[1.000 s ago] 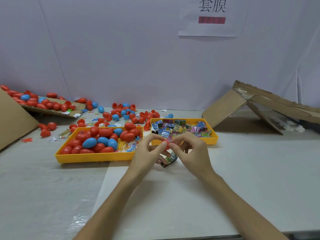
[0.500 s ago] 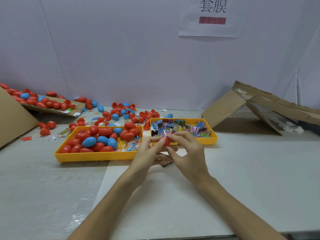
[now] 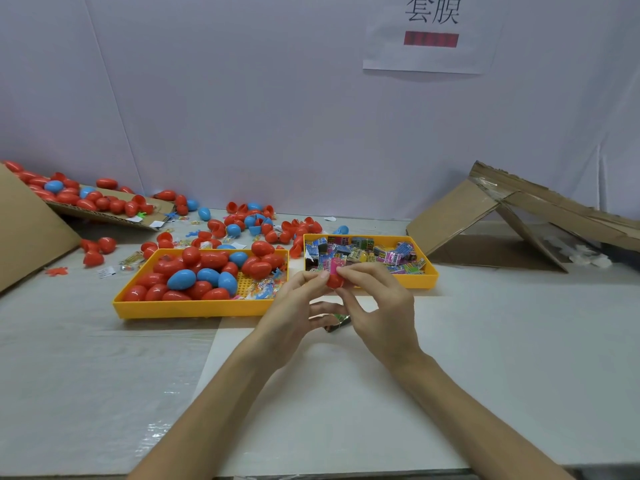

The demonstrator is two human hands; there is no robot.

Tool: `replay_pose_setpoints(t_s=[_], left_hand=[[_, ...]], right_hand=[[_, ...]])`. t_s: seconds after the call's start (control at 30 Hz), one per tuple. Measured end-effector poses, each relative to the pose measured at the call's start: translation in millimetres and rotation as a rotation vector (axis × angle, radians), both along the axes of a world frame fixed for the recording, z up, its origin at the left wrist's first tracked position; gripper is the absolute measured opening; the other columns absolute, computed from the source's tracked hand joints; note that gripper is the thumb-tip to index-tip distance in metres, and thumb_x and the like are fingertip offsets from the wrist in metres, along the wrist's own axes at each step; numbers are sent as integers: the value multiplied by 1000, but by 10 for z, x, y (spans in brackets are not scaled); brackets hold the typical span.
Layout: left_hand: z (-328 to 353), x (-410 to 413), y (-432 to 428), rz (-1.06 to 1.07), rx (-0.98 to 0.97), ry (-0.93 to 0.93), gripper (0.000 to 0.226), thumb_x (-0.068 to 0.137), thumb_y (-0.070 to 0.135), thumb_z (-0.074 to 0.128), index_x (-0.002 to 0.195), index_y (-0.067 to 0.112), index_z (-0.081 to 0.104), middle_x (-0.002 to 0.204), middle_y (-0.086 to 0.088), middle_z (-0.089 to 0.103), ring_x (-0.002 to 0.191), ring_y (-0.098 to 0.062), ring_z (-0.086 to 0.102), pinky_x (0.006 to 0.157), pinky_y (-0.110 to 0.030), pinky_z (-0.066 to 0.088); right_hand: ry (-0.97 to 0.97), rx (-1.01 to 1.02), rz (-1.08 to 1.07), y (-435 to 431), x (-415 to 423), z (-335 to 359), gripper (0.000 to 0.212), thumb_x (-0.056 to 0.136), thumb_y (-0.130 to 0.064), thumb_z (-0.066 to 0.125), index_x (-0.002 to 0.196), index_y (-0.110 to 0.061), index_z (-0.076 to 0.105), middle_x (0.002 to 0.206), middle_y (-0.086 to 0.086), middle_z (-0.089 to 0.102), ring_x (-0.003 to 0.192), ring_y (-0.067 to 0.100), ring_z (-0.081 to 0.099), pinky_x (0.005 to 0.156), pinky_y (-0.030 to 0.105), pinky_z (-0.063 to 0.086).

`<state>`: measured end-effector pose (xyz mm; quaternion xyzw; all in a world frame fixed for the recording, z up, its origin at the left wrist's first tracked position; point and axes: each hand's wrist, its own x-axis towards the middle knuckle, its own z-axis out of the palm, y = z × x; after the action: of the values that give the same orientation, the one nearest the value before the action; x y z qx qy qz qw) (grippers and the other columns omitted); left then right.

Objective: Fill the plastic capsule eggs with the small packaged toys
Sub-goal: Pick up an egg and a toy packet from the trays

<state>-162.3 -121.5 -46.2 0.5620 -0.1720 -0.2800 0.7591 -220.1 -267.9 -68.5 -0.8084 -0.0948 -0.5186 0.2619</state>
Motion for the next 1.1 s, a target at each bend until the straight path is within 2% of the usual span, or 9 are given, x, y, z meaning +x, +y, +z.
replay_pose_setpoints(t_s=[0.23,0.33,0.43,0.57,0.8,0.9,1.0,1.1], left_hand=[[-14,31,22,-46,-14,22,43,97,35,63,128,6,57,116,-9,74,93,-26,73,86,-36,58],[-1,30,29,-89,-33,16,46,99,37,59,134,8,55,122,-5,73,93,-21,70,88,-35,57],[8,17,30,-110,-43,16,49,99,38,56,138,8,54,127,-4,71,95,-21,68,92,-36,53],[0,11,34,-124,-66,54,58,94,39,59,142,7,51,121,-8,68,98,-22,65,98,-41,49],[-7,18,45,-168,-93,53,58,93,40,60,142,9,53,133,-13,65,104,-22,67,106,-44,47],[-10,29,47,-173,-81,54,56,96,39,58,142,8,53,129,-11,67,103,-22,66,103,-43,48],[-1,17,28,-194,-65,44,45,98,46,54,132,18,65,122,-4,71,102,-21,67,94,-38,51],[-2,-10,17,-210,-64,8,40,99,53,51,126,29,69,129,-3,69,106,-20,67,95,-37,52]], right_hand=[[-16,-2,6,2,-6,14,29,82,5,78,109,-3,75,102,8,69,97,10,64,89,14,48],[26,63,10,8,-17,29,39,82,-1,79,120,-7,70,110,3,68,103,12,64,93,21,50],[48,99,17,-8,-16,29,32,83,-7,80,114,-8,73,107,1,72,101,14,67,90,33,54],[8,79,14,-3,-2,5,27,82,-4,80,108,-3,76,104,5,74,99,16,69,91,25,54],[-16,70,14,-37,0,-20,22,82,0,79,104,-1,78,104,7,75,96,21,71,82,42,59],[-16,56,11,-40,2,-30,23,82,0,78,105,-1,78,104,8,75,96,23,71,81,45,59],[-4,49,19,-25,4,-20,25,84,-2,78,109,-3,77,107,6,74,100,23,70,83,46,57],[2,-14,40,14,0,-2,33,87,-5,76,119,-7,73,113,2,71,105,17,67,86,42,56]])
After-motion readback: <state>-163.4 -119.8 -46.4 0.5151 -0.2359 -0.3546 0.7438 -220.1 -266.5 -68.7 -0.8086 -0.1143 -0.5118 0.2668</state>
